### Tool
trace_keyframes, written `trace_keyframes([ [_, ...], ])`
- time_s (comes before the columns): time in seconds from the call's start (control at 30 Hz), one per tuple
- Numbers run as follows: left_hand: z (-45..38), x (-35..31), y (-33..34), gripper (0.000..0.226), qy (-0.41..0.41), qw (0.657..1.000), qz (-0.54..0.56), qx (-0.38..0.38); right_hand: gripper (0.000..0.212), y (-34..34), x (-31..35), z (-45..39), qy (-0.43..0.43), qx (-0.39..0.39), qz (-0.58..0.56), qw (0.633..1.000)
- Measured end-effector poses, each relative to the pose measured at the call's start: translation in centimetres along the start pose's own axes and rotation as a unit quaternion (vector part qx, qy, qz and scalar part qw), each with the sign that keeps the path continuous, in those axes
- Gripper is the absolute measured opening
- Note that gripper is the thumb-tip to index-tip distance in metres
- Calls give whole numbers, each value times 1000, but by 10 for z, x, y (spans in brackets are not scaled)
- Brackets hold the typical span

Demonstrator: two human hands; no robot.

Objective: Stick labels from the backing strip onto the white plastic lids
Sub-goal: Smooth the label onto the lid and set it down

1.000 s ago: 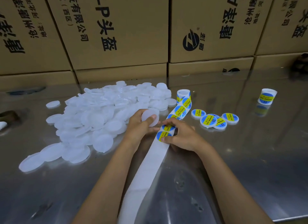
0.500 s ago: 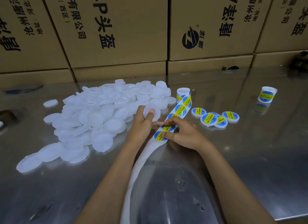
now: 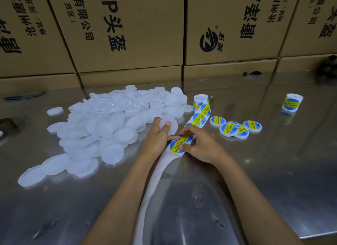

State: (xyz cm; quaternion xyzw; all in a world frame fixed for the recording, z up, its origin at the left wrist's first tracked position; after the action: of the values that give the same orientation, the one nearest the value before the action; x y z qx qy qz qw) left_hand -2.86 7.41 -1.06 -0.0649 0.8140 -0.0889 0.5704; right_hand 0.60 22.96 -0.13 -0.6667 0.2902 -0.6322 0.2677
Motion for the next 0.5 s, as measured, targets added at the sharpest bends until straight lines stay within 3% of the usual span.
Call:
trace_keyframes([
  [0.33,-2,1,-1,15,-34,999,14,-11,22,5,1,-1,23,-43,-30,998],
  [0.5,0,-2,-3,12,-49,994,83,-43,15,9,2,-1,8,-58,-6,998],
])
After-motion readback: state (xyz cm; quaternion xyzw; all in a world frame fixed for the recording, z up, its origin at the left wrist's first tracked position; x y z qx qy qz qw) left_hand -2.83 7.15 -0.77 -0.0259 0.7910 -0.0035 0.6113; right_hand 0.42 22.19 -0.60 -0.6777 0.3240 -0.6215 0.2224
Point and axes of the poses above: each hand's wrist, its own z-axis away from the middle knuckle, its own y-axis out of the palm, x = y × z, the point moved 2 cm from there along -z, towards the middle knuckle, and after that the axes turned 13 degrees about y, right-handed, at the moved point
